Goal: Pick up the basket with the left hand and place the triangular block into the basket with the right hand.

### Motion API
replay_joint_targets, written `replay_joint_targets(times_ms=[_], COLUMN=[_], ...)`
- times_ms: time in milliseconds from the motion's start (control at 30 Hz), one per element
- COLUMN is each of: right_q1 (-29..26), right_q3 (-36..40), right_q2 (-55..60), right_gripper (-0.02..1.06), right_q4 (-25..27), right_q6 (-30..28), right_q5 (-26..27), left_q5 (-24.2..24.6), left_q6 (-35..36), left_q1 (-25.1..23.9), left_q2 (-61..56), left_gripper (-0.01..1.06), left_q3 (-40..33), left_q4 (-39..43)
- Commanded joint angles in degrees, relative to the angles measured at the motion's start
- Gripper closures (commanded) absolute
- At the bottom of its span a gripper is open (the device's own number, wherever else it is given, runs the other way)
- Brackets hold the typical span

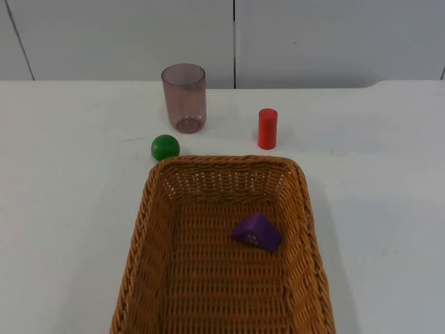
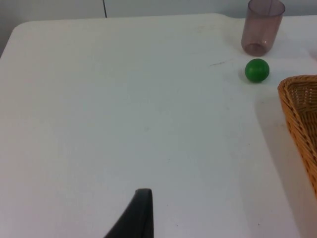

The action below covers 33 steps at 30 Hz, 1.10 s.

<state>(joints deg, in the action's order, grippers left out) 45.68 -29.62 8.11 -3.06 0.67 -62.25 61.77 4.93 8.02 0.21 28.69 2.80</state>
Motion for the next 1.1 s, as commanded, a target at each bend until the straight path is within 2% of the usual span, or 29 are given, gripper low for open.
replay_joint_targets(times_ms=[0,267,400,833,933,1067], right_q1=[0.2,0.2,0.2,0.1,-1.6,-9.0], right_q3=[0.1,0.1,0.1,0.1,0.1,0.1], right_q2=[-0.3,-0.3,-0.3,-0.3,-0.3,-0.3], right_gripper=[-0.01,-0.01,-0.01,-0.01,-0.01,-0.01], right_q4=[0.4,0.4,0.4,0.4,0.4,0.4], right_q6=[-0.2,-0.2,-0.2,-0.1,-0.1,-0.1], right_q5=[0.5,0.5,0.5,0.5,0.5,0.5], left_q5=[-0.1,-0.1,-0.1,-0.1,-0.1,-0.1], left_q6=[-0.1,-0.1,-4.9,-4.9,-4.9,-4.9], left_q1=[-0.1,-0.1,-0.1,-0.1,-0.1,-0.1], left_q2=[-0.2,-0.2,-0.2,-0.2,-0.2,-0.2], left_gripper=[0.00,0.00,0.00,0.00,0.00,0.00], left_q3=[-0.2,-0.2,-0.4,-0.4,-0.4,-0.4], left_q4=[-0.5,-0.5,-0.3,-1.7,-2.3,-3.4])
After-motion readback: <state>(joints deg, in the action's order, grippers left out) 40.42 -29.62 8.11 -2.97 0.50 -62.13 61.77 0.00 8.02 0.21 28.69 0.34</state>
